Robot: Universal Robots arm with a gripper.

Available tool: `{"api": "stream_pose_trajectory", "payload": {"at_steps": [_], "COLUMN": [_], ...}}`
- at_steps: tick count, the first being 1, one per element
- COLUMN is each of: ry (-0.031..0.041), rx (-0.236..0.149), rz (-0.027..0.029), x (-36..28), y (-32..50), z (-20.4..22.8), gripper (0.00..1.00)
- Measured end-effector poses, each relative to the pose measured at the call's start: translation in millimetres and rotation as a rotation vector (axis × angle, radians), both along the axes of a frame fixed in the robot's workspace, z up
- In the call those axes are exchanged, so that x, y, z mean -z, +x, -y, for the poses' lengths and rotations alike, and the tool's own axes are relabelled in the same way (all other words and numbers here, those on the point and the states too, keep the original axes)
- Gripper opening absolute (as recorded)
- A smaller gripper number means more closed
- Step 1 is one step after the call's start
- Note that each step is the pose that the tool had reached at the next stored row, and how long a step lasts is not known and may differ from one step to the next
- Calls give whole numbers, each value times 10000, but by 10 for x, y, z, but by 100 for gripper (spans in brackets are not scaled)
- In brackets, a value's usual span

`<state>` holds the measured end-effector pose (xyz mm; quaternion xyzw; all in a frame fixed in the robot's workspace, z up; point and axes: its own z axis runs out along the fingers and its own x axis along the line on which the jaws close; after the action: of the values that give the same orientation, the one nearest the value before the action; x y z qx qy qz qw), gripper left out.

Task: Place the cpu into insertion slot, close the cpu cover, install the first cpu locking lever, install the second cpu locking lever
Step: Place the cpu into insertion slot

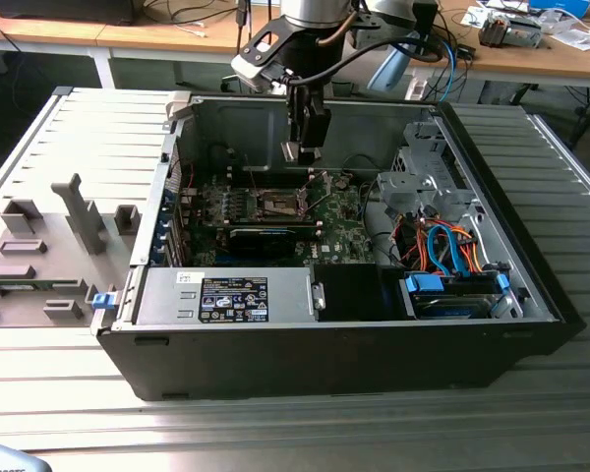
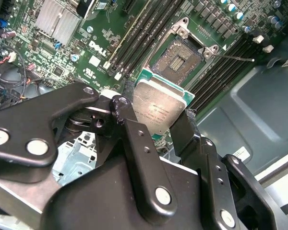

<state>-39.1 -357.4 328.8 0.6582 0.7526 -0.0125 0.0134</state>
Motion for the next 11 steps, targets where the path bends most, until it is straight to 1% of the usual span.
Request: {"api": "stream_pose_trajectory", "payload": {"at_steps": [11], "ry": [-1], "rx": [0], "rz": [0], "x": [10], "y": [-5], "z": [0], "gripper": [54]}}
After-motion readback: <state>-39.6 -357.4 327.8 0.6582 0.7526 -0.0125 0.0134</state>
